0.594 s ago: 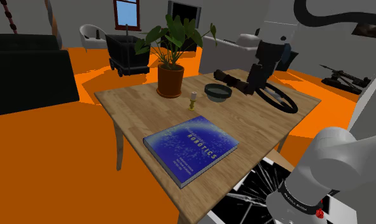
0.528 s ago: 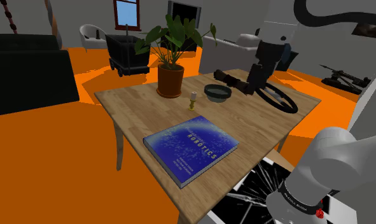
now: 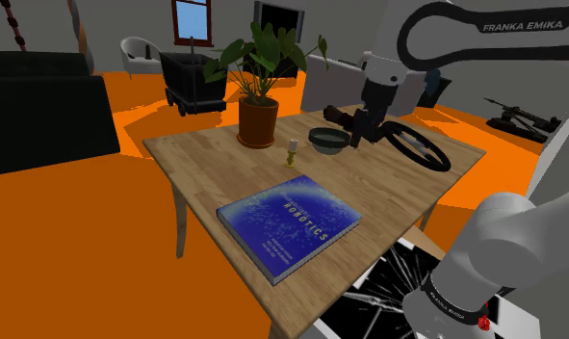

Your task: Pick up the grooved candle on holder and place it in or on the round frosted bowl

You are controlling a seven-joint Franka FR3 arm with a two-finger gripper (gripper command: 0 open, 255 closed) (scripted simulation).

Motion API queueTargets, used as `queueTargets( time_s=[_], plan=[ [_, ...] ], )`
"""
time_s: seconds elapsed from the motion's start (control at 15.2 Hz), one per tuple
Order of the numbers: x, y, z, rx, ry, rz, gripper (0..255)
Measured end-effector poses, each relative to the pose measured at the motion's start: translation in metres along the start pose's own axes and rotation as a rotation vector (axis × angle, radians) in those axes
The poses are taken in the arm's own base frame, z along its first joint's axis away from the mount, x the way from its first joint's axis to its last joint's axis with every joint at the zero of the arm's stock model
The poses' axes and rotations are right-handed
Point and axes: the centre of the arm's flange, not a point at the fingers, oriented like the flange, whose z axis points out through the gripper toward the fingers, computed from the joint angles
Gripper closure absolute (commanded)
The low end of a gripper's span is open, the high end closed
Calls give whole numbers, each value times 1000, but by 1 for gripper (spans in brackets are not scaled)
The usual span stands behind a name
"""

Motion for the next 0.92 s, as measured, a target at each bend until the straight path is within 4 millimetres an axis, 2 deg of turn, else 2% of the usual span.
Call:
queueTargets(
  time_s=[0.33, 0.92],
  plan=[
    [40, 21, 38, 1, 33, -26, 0],
    [128, 59, 97, 2, 95, -72, 0]
  ],
)
